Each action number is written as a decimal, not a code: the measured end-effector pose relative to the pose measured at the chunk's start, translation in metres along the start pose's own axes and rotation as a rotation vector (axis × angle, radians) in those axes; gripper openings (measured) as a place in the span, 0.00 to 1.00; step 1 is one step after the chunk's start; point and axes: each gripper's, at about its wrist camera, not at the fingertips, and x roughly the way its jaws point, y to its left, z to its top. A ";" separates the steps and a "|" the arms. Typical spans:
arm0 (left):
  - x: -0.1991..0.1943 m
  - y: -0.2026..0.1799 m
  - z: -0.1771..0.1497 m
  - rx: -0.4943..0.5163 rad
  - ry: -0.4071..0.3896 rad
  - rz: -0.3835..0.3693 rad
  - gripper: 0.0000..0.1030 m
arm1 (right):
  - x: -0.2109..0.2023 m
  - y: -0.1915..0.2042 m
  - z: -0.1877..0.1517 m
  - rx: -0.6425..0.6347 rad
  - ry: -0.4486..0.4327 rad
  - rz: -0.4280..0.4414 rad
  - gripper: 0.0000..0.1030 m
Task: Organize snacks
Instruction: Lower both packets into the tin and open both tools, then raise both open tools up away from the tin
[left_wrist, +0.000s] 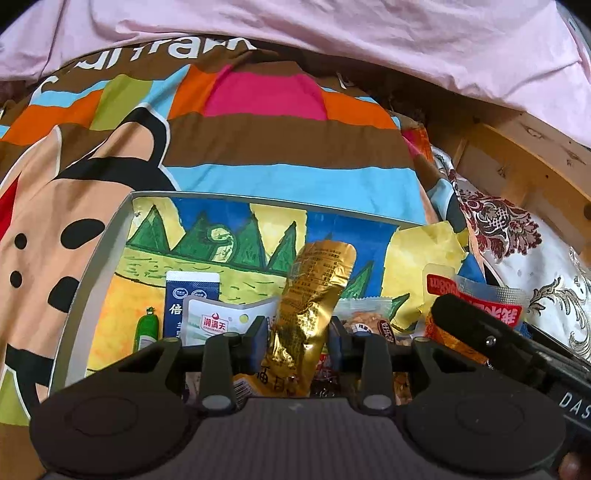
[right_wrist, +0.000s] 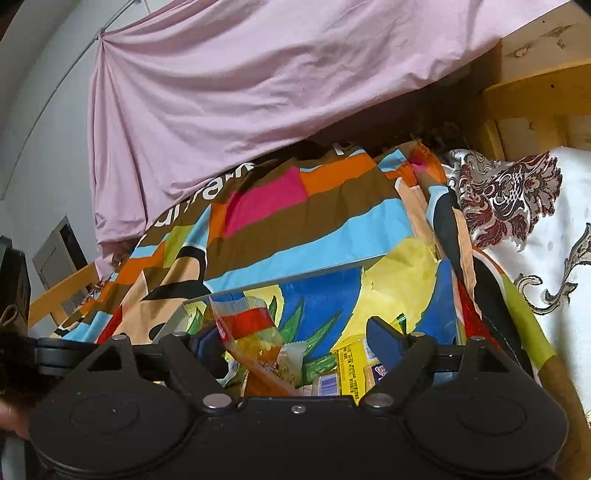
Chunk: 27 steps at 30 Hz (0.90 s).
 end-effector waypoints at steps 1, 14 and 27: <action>-0.001 0.001 -0.001 -0.007 -0.002 0.001 0.42 | -0.001 0.001 0.000 0.002 -0.004 0.000 0.81; -0.038 0.012 -0.019 -0.078 -0.090 0.040 0.78 | -0.040 0.012 0.018 0.058 -0.063 0.029 0.96; -0.101 0.007 -0.017 -0.039 -0.200 0.063 0.98 | -0.089 0.039 0.033 0.009 -0.107 -0.013 0.99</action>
